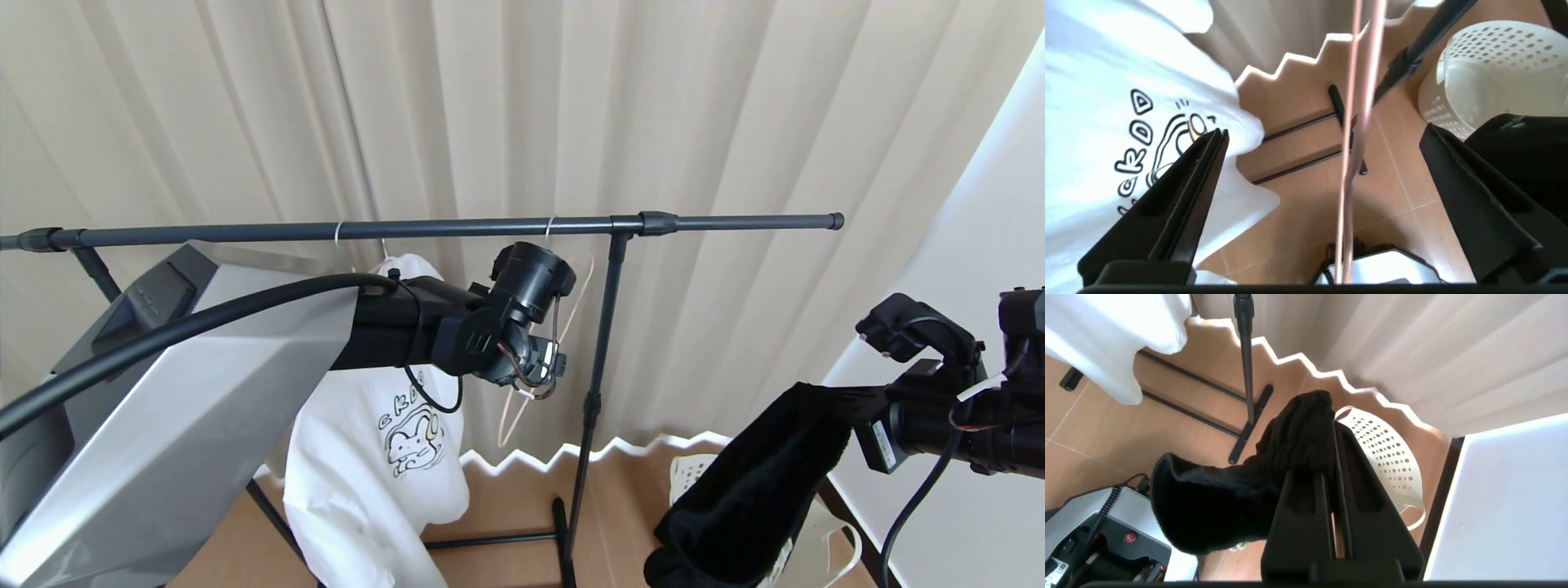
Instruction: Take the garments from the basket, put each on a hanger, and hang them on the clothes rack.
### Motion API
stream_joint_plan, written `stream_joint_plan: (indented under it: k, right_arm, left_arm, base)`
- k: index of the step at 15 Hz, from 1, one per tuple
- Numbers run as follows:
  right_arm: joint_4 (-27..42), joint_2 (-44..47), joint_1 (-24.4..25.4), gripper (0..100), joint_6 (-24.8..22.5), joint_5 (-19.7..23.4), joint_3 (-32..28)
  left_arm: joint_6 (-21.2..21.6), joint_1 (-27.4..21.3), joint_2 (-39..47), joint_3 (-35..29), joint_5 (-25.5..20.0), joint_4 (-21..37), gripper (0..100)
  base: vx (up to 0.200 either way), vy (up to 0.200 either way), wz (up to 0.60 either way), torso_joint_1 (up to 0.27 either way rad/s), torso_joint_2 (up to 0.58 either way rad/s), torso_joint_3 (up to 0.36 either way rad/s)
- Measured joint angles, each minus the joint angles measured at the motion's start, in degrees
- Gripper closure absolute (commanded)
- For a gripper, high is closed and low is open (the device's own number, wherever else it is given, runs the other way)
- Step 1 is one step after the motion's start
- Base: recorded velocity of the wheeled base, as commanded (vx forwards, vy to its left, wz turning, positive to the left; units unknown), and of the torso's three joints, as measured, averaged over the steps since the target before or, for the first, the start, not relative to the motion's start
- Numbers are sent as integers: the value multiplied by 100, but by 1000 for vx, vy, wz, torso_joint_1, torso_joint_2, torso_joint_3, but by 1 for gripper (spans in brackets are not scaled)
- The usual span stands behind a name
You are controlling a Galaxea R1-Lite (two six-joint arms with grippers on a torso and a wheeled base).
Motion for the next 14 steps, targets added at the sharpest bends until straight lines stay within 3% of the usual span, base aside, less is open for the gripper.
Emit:
stream_joint_plan:
  k: [5, 9, 14]
  right_arm:
    - [5, -6, 0, 100, 0, -2, 10]
    - [7, -4, 5, 100, 0, 0, 10]
    - [2, -1, 63, 100, 0, 0, 15]
  left_arm:
    - [-84, 0, -54, 133, -27, -33, 0]
    - [-27, 0, -98, 384, -66, -536, 0]
    - [-2, 18, -146, 535, -68, -618, 0]
  base:
    - [0, 0, 0, 0, 0, 0]
    - [0, 0, 0, 0, 0, 0]
    - [0, 0, 0, 0, 0, 0]
